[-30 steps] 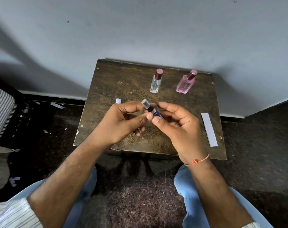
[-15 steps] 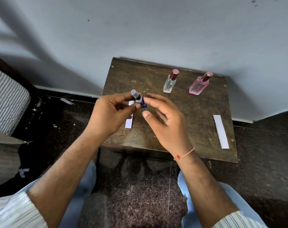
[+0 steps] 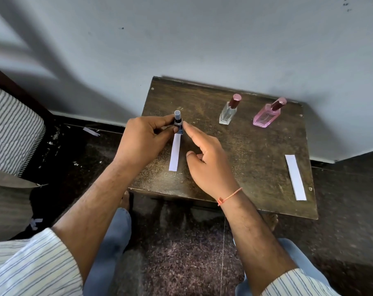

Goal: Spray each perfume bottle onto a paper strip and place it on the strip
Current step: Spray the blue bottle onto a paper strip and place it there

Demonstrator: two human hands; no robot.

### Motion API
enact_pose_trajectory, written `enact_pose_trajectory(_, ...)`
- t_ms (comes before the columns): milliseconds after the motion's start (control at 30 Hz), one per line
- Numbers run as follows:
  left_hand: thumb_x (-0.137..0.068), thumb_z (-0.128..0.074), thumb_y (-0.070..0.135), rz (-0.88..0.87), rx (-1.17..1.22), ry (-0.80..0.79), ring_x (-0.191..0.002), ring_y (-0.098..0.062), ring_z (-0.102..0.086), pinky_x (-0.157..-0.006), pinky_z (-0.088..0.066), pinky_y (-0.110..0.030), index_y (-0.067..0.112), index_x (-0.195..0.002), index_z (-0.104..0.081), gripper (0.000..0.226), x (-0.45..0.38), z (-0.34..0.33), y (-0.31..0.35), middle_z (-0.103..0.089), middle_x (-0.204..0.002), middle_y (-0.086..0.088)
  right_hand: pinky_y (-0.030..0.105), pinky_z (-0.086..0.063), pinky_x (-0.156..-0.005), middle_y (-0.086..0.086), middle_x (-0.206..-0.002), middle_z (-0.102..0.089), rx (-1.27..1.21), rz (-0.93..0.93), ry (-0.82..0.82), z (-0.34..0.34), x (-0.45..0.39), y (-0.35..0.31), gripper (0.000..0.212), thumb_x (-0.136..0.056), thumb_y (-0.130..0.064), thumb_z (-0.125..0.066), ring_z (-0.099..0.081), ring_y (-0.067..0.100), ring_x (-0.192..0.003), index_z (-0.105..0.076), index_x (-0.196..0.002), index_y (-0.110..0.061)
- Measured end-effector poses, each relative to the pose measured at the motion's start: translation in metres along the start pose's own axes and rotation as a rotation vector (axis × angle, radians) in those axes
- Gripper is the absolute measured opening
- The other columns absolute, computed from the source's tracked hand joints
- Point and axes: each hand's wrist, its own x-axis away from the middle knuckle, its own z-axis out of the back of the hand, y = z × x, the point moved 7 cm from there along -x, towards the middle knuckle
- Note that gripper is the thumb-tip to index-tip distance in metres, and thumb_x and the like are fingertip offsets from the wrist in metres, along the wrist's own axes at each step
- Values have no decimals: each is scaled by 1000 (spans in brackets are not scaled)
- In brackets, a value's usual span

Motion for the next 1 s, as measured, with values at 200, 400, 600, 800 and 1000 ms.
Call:
enact_pose_trajectory(200,-96,-82,25,15,-38,-4,-92,-22,-82,-83,-67,-48,34,-125,-81,30,-2,-3,-2,-81,-103,20,39,-49,-111,-40,-126,-47,43,-34,-40,-3,-2,2,73,-97,6,-54,-52,19,-131,-50,-160,-29)
enact_pose_trajectory(400,-96,-82,23,10,-59,5,-99,1,-77,-91,-64,-30,32,-124,-81,30,-2,-2,-2,-83,-113,13,26,-45,-102,-30,-109,-51,53,-82,-56,-5,-3,9,71,-99,2,-56,-49,18,-128,-48,-161,-32)
enact_pose_trajectory(600,-96,-82,25,19,-75,-3,-96,4,-76,-88,-61,-20,32,-126,-81,30,-3,-4,-4,-83,-113,14,23,-44,-103,-2,-127,-61,45,-139,-85,-7,-1,14,72,-100,-1,-57,-47,15,-133,-45,-162,-35)
enact_pose_trajectory(800,-90,-88,31,46,-105,-55,-77,10,-71,-76,-55,-14,40,-127,-79,39,-1,-2,-2,-79,-94,25,27,-48,-102,2,-125,-65,38,-154,-76,-5,1,17,70,-100,-3,-57,-51,18,-129,-47,-161,-34)
enact_pose_trajectory(1000,-81,-93,44,44,-194,-75,-82,-3,-70,-83,-60,-23,36,-143,-69,67,-1,2,-7,-78,-97,18,38,-51,-108,0,-133,-66,19,-160,-62,2,2,17,68,-100,-3,-57,-52,16,-134,-48,-161,-32)
